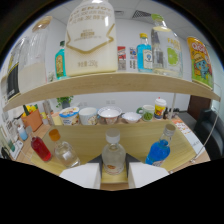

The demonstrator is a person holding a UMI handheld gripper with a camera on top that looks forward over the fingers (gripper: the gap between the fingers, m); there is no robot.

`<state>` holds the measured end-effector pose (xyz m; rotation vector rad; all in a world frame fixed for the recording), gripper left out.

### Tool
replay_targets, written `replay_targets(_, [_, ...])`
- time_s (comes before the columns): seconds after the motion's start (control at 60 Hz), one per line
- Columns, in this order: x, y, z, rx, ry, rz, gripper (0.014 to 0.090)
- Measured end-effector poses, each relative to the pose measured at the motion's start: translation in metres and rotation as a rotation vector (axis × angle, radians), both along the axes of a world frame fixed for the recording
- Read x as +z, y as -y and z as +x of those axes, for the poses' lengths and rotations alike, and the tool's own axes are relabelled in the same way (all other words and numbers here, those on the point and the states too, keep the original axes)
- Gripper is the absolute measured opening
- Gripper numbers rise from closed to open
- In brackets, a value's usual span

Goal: Make me a cup of Mojito.

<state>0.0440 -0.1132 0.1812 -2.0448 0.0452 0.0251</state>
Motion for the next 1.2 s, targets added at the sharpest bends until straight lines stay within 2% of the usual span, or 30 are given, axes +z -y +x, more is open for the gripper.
replay_targets(0.2, [-0.001,-0.001,-0.001,0.011,0.017,-0.010,0.0353])
replay_targets(0.35, [0.009,0.005,0.002,0.011,0.051,0.015,0.0339])
replay_targets(0.6, [0.058,0.052,0.020,0.006,-0.002,0.072,0.0338])
replay_targets(0.733, [0.046,0.087,0.051,-0.021,0.036,0.051,0.0338])
replay_targets(0.883, [0.002,0.114,0.080,-0.054,0.059,-0.025,0.0336])
replay_targets(1.033, [-0.036,0.125,0.092,-0.062,0.067,-0.083,0.0337])
replay_targets(1.2, [-0.047,0.125,0.101,-0.044,0.224,-0.114,0.0336])
